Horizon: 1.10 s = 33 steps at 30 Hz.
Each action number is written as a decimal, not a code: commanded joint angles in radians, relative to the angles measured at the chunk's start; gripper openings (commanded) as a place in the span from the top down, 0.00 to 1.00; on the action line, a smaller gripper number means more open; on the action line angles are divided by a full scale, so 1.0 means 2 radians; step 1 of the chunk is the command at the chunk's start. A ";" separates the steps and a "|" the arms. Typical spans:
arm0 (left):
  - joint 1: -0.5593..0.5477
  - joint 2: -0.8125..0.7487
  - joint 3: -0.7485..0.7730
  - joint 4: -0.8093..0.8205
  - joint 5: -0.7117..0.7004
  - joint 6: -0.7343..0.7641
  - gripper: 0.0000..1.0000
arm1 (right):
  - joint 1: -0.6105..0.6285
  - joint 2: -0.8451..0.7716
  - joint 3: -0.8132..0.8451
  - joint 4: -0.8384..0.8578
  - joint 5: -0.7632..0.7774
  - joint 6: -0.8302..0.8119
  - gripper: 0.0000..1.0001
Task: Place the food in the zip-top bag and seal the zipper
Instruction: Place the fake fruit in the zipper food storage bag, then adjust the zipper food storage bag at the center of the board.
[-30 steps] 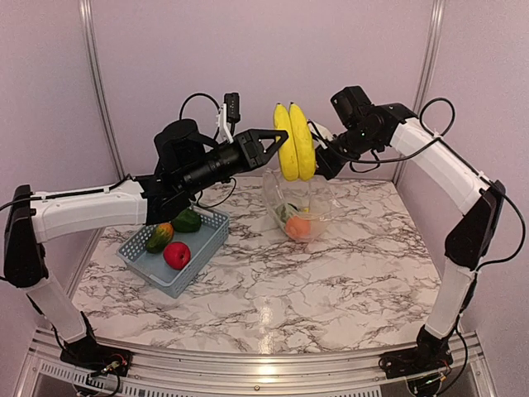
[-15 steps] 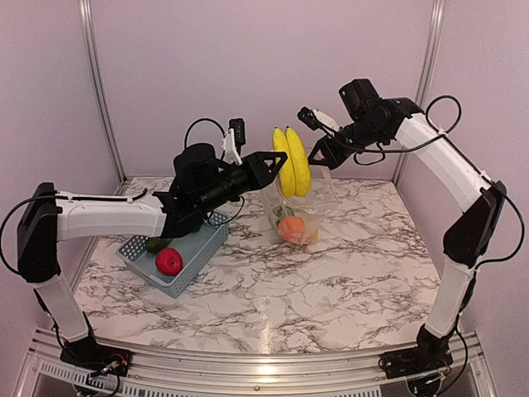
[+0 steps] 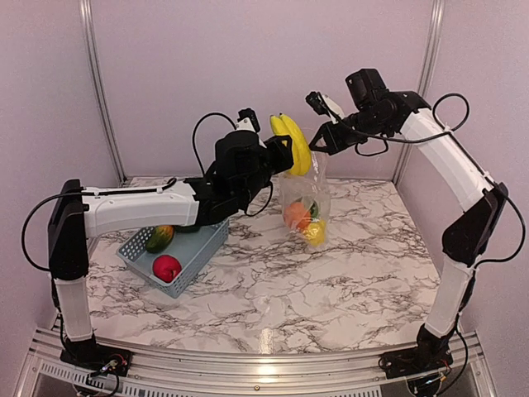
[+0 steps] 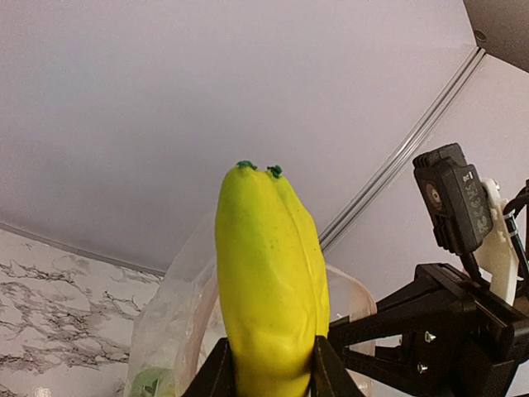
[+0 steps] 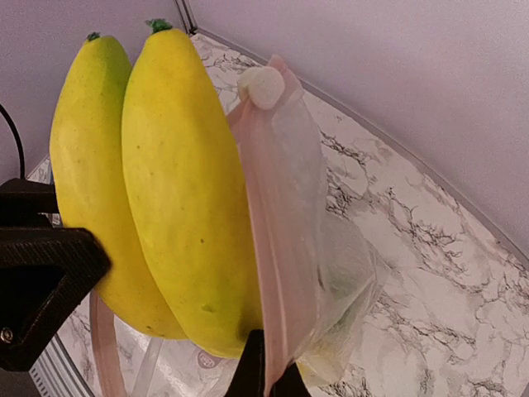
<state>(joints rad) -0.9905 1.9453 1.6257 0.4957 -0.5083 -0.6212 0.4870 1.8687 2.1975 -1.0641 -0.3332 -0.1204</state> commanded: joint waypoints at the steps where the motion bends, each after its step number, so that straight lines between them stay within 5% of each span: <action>1: -0.006 0.035 0.054 -0.096 -0.032 -0.018 0.92 | -0.004 0.010 0.026 0.028 0.002 0.034 1.00; 3: -0.006 0.037 0.054 -0.098 -0.025 -0.021 0.87 | -0.004 0.011 0.027 0.031 0.004 0.037 1.00; 10: -0.006 0.024 0.053 -0.099 -0.011 0.003 0.44 | -0.005 0.016 0.027 0.037 0.017 0.040 1.00; 14: -0.006 0.001 0.052 -0.083 -0.005 0.032 0.30 | -0.005 0.020 0.026 0.037 0.022 0.041 1.00; 20: -0.006 -0.053 0.039 -0.121 -0.017 0.023 0.34 | -0.005 0.021 0.025 0.042 0.031 0.040 1.00; 25: -0.005 -0.070 0.030 -0.229 -0.033 -0.041 0.48 | -0.005 0.025 0.033 0.049 0.044 0.040 1.00; 33: 0.003 -0.026 0.049 -0.303 0.056 -0.113 0.54 | -0.005 0.036 0.048 0.054 0.051 0.038 1.00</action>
<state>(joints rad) -0.9993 1.8271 1.6989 0.0200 -0.5014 -0.7639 0.4763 1.9305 2.2436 -0.9997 -0.2447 -0.0521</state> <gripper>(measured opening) 0.474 0.003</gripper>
